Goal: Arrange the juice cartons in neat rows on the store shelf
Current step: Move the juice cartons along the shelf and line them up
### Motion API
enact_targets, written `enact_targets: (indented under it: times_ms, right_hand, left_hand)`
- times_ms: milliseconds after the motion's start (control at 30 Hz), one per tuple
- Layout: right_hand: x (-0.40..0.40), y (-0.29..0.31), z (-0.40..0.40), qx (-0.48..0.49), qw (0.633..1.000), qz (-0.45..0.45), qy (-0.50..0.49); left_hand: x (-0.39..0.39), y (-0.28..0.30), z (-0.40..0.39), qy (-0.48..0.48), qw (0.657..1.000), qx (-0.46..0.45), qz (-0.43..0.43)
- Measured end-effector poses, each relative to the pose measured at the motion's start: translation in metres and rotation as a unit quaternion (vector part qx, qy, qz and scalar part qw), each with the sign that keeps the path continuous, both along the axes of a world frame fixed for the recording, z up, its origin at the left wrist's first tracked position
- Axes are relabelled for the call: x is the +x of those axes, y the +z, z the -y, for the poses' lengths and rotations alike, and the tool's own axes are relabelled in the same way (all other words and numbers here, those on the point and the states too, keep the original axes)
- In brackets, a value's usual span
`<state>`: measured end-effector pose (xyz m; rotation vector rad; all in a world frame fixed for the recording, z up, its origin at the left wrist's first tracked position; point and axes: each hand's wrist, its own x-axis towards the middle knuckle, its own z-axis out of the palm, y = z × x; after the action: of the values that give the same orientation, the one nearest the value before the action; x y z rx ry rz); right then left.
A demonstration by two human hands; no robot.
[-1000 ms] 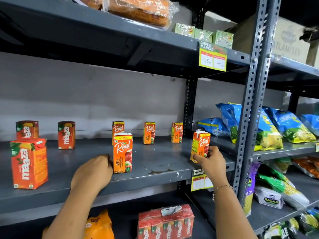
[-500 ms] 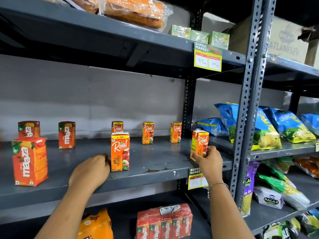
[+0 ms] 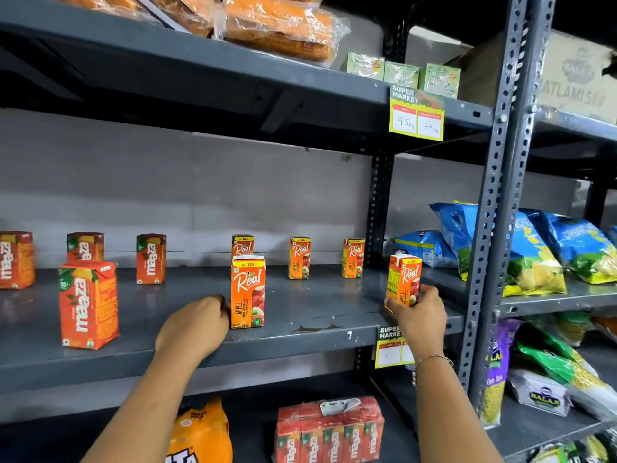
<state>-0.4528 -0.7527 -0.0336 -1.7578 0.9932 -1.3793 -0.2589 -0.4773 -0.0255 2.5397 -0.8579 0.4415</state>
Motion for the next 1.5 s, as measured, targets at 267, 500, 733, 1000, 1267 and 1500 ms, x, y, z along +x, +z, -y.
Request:
enact_targets:
  times_ms: [267, 500, 733, 1000, 1267, 1500]
  right_hand:
    - [-0.002, 0.003, -0.001, 0.004, 1.0, -0.021, -0.001]
    - [-0.003, 0.003, -0.002, 0.009, 1.0, -0.016, 0.0]
    - [-0.002, 0.003, -0.002, 0.015, 1.0, -0.018, -0.005]
    - [-0.002, 0.004, -0.003, 0.022, 1.0, -0.012, -0.005]
    - [-0.003, 0.005, -0.003, 0.025, 1.0, -0.015, -0.002]
    - [-0.008, 0.013, -0.017, 0.015, 1.0, -0.016, 0.019]
  left_hand:
    - [-0.001, 0.0, -0.001, -0.002, 1.0, -0.003, 0.002]
    - [0.0, 0.0, -0.001, 0.001, 1.0, -0.003, 0.001]
    - [0.0, 0.0, -0.001, -0.003, 1.0, -0.005, 0.005]
    - [0.0, 0.0, -0.001, -0.003, 1.0, -0.002, -0.001]
    - [-0.004, 0.002, -0.002, -0.01, 1.0, -0.011, 0.003]
    - [-0.006, 0.001, -0.003, -0.005, 1.0, -0.024, 0.011]
